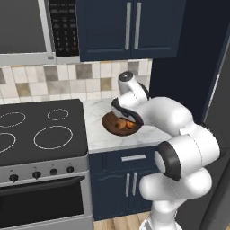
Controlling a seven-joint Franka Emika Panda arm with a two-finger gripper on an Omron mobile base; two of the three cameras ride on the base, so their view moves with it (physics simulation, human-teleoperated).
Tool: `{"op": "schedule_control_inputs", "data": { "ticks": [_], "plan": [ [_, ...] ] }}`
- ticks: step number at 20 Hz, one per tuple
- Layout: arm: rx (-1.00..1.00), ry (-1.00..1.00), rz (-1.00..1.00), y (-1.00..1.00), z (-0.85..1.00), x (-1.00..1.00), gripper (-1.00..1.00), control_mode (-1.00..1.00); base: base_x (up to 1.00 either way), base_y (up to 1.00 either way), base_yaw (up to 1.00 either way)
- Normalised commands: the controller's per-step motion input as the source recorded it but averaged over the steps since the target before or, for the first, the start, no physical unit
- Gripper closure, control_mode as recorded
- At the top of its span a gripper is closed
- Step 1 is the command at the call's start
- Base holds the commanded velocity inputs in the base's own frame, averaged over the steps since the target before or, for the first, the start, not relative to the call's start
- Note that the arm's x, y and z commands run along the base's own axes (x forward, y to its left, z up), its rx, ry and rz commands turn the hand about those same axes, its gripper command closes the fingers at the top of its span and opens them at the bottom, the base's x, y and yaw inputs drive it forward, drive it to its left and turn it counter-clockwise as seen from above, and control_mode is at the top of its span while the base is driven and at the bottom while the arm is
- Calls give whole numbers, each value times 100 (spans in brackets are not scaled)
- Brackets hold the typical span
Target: Take the peach, pear, and potato from the freezer and place them in the bowl on the counter.
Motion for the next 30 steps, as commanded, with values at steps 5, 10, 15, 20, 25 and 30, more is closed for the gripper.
{"op": "schedule_control_inputs", "data": {
  "ticks": [5, 10, 15, 20, 25, 30],
  "plan": [
    [25, 22, 4, -6, -48, 71, 100, -100, 0, 0, 0],
    [10, 11, 0, 20, -42, 16, 100, -100, 0, 0, 0],
    [2, 6, 0, 11, -36, 25, 100, -100, 0, 0, 0],
    [0, 0, 0, 0, -33, 67, 100, -100, 0, 0, 0],
    [1, 0, 0, 0, -45, 69, 100, -100, 0, 0, 0],
    [1, 0, 0, 0, -36, 39, -100, -100, 0, 0, 0]
  ]
}}
